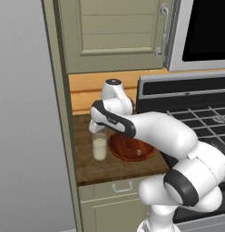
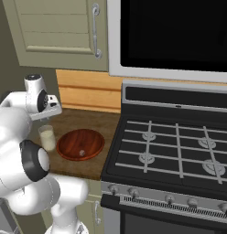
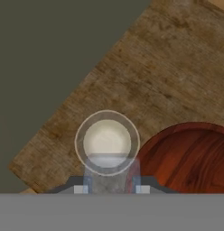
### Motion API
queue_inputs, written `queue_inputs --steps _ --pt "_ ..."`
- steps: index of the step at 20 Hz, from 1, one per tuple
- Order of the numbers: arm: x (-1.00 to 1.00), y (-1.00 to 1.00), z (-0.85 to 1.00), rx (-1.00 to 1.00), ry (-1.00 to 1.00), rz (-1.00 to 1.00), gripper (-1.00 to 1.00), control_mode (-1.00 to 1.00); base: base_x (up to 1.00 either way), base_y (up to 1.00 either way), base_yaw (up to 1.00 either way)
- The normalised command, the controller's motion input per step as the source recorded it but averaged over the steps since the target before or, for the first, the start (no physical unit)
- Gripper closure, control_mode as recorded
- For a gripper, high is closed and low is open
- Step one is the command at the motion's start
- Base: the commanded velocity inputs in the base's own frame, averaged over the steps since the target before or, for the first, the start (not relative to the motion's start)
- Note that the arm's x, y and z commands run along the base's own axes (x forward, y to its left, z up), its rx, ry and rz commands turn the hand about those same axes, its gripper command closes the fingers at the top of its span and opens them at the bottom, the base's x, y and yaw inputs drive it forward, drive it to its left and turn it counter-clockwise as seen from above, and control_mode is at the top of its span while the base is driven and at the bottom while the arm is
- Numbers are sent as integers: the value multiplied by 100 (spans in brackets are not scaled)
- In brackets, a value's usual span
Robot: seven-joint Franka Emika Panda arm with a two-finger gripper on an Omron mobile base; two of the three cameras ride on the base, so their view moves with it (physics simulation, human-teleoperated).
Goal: Grab a lemon wedge from the fridge and one ice cube from the ice bowl, and put them in the glass of lemonade.
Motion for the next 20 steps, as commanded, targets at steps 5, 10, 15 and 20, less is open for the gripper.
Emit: queue_inputs --steps 5,10,15,20 --pt "2 9 -19 0 0 0 100 -100 0 0 0" --pt "5 25 -32 0 0 0 100 -100 0 0 0" --pt "9 2 -11 0 0 0 100 -100 0 0 0" --pt "0 0 -2 0 0 0 100 -100 0 0 0"
